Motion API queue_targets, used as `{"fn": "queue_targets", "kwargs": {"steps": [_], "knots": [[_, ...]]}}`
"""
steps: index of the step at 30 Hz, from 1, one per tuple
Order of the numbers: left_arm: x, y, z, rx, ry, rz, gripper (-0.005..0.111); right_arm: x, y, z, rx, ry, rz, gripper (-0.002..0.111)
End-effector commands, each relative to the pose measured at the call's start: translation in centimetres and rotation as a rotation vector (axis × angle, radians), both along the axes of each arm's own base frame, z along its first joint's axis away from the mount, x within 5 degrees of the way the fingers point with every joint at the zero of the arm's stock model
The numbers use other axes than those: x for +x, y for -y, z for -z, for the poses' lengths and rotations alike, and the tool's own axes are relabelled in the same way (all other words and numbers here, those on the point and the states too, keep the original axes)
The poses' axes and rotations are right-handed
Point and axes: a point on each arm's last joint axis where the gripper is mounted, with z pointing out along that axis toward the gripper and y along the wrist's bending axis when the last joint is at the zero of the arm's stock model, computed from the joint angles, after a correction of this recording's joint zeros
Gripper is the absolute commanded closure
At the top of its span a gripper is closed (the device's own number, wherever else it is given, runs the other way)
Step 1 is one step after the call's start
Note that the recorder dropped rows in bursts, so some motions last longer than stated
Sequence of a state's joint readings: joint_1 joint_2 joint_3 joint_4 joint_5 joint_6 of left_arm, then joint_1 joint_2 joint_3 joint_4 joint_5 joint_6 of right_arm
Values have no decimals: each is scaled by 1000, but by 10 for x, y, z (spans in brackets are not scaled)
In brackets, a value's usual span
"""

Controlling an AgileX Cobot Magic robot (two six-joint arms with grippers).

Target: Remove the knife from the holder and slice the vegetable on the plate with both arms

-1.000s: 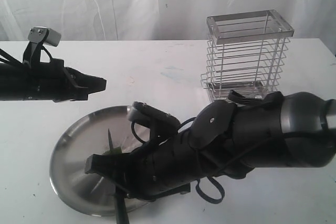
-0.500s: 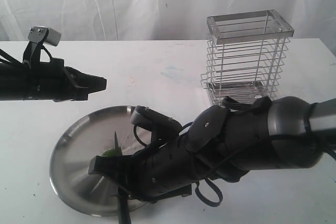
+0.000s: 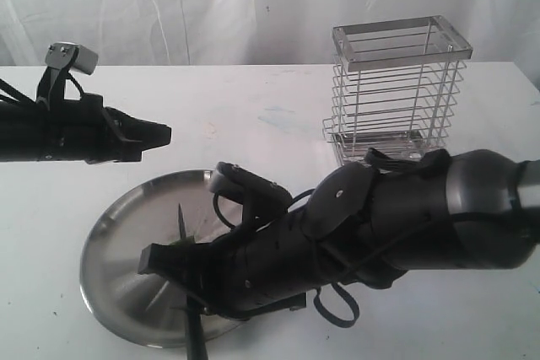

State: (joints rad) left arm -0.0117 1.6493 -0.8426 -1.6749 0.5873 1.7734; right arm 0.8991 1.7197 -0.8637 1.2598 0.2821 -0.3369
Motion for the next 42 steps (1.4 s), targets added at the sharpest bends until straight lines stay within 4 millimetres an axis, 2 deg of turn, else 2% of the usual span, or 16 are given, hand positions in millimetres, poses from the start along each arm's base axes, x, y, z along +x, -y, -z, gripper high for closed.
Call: {"fn": "queue_targets", "kwargs": {"steps": [1,9,20,35,42], "knots": [[-2,1,-1,-16,5,12,107,-7,1,-14,53,8,-75,108],[-5,5,-5,-66,15,63,107,4,5,-5,43,-6,-51,108],[-5,5,-5,-66,15,63,107,6,4,11,13,-49,-47,108],[-2,7,5,-93,-17,77,107,9,5,13,-1,-28,-21,108],[0,8,5,-161,-24,68,107,9,4,12,18,-48,4,108]]}}
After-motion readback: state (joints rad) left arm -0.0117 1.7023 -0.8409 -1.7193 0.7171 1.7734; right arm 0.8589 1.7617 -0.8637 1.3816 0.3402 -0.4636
